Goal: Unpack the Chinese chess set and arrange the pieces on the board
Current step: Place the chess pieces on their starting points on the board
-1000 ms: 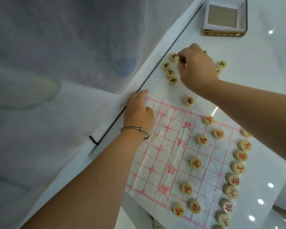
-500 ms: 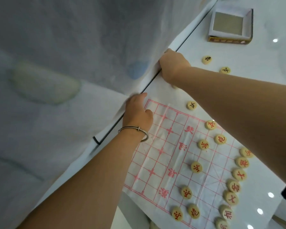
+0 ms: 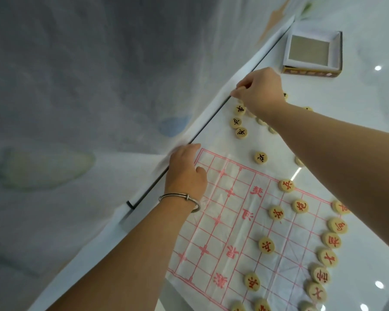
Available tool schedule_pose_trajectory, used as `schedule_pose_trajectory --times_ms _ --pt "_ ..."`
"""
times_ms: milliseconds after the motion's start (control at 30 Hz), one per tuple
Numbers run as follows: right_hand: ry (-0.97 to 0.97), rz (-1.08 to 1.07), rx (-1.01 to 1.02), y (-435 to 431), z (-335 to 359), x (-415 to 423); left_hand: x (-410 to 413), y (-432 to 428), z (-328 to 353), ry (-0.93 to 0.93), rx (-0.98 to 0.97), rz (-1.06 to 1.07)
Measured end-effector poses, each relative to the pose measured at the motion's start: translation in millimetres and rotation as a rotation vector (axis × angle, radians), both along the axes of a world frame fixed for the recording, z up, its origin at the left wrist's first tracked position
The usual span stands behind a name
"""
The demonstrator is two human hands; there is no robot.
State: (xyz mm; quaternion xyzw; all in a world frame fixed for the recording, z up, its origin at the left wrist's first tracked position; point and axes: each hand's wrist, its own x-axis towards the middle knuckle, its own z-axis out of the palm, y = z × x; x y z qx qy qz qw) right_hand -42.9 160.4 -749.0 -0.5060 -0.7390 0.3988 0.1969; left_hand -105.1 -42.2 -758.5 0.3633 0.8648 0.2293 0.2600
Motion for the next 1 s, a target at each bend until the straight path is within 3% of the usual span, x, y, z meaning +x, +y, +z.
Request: schedule_pose_trajectory --times_ms 133,333,567,733,833,933,1000 --pt "-0.112 0.120 0.035 -3 -4 -4 1 5 3 -0.007 0.000 0.023" --pt "-0.465 0.313 0.142 -6 -12 -5 6 8 8 -0.018 0.007 0.029" --pt "-0.570 0.609 0.263 -3 -4 9 5 8 9 -0.005 -0.002 0.031" --pt "-0.688 0.693 0.429 -1 -9 7 4 5 8 0.000 0.015 0.034" --pt "-0.640 0.595 0.416 -2 -10 4 1 -1 8 0.005 0.019 0.066" --pt "-0.392 0.437 0.290 -28 -7 0 1 -12 9 0.014 0.049 0.113" --pt "-0.276 0.439 0.195 -56 -10 -1 1 -18 7 0.018 0.040 0.130"
